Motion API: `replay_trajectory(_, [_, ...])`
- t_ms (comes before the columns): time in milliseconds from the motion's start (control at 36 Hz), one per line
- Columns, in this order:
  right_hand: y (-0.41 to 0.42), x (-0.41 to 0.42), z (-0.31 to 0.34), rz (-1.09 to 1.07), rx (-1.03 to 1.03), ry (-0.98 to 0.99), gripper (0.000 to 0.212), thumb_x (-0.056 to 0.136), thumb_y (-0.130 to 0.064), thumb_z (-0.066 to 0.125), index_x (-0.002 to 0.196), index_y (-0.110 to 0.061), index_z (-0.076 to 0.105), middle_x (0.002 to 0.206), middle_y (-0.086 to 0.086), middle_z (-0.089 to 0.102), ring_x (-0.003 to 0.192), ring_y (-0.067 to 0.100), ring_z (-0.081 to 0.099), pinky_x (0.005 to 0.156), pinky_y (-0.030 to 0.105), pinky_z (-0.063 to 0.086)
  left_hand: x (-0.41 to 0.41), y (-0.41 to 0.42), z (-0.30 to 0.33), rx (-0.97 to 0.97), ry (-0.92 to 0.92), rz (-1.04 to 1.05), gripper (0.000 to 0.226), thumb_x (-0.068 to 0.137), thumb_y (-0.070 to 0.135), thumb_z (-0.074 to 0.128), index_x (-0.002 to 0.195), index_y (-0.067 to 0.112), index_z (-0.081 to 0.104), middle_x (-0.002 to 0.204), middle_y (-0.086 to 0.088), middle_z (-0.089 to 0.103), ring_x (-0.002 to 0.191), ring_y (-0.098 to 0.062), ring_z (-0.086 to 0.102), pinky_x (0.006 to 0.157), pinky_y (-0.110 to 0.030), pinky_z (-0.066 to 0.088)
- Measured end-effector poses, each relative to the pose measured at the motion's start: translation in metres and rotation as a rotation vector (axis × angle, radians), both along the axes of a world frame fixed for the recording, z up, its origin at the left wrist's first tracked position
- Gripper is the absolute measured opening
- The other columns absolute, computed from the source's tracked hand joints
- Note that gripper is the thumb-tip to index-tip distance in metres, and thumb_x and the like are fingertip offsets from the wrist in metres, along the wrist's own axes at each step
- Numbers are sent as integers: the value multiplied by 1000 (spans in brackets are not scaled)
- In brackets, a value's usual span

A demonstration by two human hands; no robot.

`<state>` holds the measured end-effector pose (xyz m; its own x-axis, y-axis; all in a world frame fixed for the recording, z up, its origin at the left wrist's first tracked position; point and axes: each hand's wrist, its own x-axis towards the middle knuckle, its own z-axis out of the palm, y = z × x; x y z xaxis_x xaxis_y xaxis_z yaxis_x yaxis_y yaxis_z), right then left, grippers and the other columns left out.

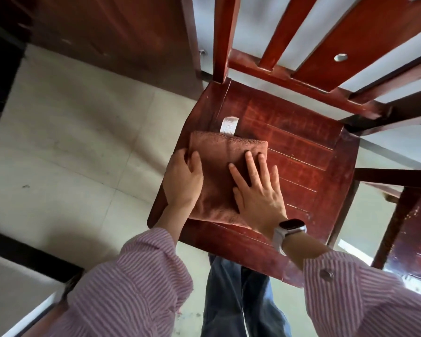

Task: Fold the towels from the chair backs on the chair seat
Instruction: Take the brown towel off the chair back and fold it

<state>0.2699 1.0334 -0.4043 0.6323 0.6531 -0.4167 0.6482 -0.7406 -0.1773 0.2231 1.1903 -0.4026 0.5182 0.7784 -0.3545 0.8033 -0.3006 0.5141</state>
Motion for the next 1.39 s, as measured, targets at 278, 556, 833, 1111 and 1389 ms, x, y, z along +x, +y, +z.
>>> replay_trajectory(278, [-6, -4, -16, 34, -2, -48, 56, 91, -50, 30, 143, -30, 23, 152, 13, 22, 140, 37, 18, 109, 55, 28, 38, 26, -18, 42, -43, -75, 24, 96, 23, 41, 108, 4, 50, 108, -13, 62, 101, -29, 57, 77, -34, 40])
replay_trajectory(556, [-18, -10, 17, -586, 275, 163, 64, 84, -49, 39, 135, -11, 34, 135, 15, 41, 125, 29, 38, 102, 44, 34, 1, 13, 6, 423, -54, -755, 51, 88, 26, 46, 138, 19, 35, 147, -9, 34, 136, -29, 29, 104, -43, 30])
replay_trajectory(833, [-18, -14, 17, -1072, 71, 602, 47, 75, -39, 62, 108, -8, 54, 97, 9, 65, 85, 26, 63, 66, 28, 47, -9, -11, -4, 297, 231, -842, 48, 83, 37, 39, 128, 24, 48, 138, -7, 47, 127, -28, 42, 97, -52, 35])
replay_trajectory(1111, [-52, 86, 31, -819, 400, -78, 47, 93, -26, 44, 138, -13, 34, 140, 16, 37, 130, 30, 34, 107, 46, 32, 13, -56, 16, 380, 111, -699, 52, 80, 30, 58, 130, 21, 45, 133, -10, 49, 123, -25, 38, 94, -45, 32])
replay_trajectory(1389, [-58, 20, -19, -310, -53, -92, 58, 92, -44, 29, 144, -21, 22, 153, 7, 20, 141, 26, 20, 110, 56, 22, 25, -17, -26, 334, 340, -1006, 67, 86, 56, -2, 141, 21, -13, 150, 5, -17, 143, -25, -3, 111, -57, 3])
